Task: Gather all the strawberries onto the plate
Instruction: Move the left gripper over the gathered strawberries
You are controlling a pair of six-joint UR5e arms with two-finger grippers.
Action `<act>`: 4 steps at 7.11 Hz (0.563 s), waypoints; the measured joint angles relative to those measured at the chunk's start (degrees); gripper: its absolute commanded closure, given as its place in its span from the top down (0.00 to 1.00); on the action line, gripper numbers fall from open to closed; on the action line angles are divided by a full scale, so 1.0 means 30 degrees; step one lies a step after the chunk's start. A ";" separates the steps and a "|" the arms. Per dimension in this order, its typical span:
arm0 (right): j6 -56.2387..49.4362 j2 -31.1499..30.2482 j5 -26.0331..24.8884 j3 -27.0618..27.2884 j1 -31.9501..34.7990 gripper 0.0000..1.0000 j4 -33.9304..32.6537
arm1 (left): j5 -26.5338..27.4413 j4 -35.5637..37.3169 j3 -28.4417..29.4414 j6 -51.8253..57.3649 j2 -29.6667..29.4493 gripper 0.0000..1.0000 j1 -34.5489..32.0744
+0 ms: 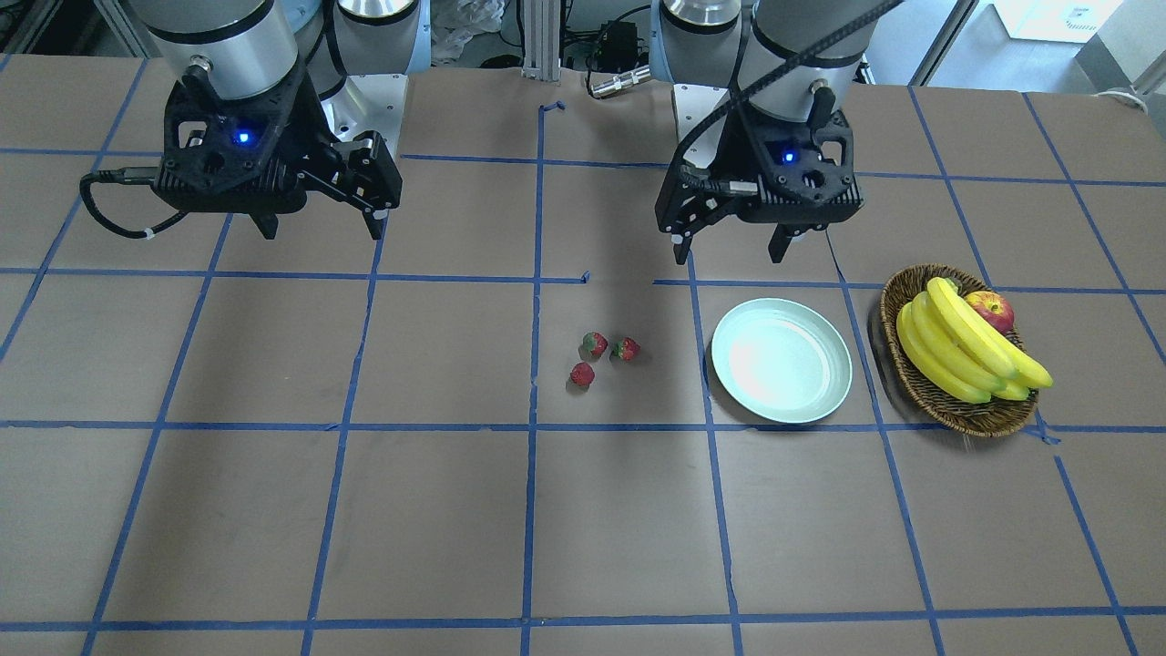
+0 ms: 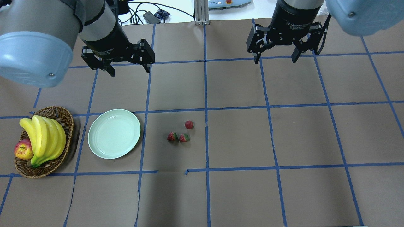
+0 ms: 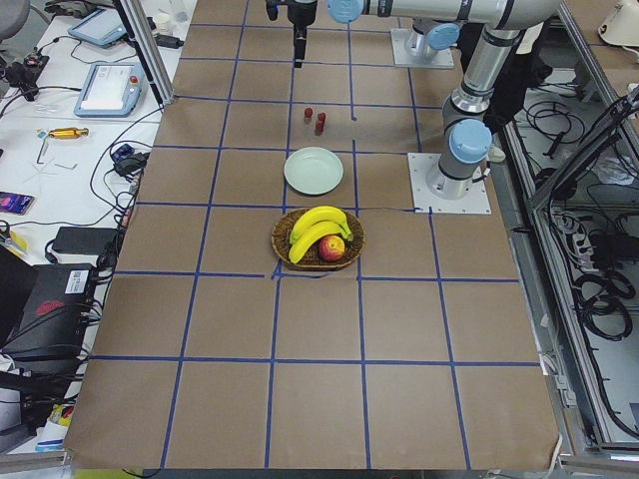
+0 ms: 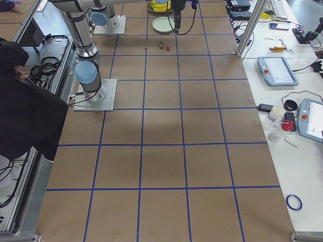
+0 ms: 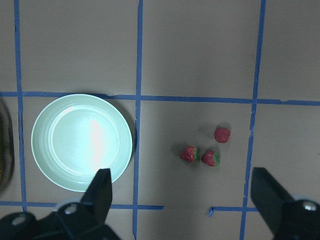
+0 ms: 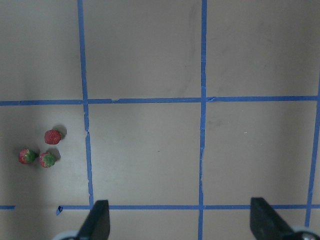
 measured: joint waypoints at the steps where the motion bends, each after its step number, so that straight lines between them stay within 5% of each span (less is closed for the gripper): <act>1: 0.0010 0.0020 0.0011 -0.0013 -0.0012 1.00 0.0024 | -0.0008 0.0580 -0.1060 -0.0388 -0.0223 1.00 -0.0440; 4: 0.0109 0.0039 0.0021 0.0002 -0.0016 1.00 0.0038 | 0.0291 0.2823 -0.4604 -0.3529 -0.1037 0.99 -0.1297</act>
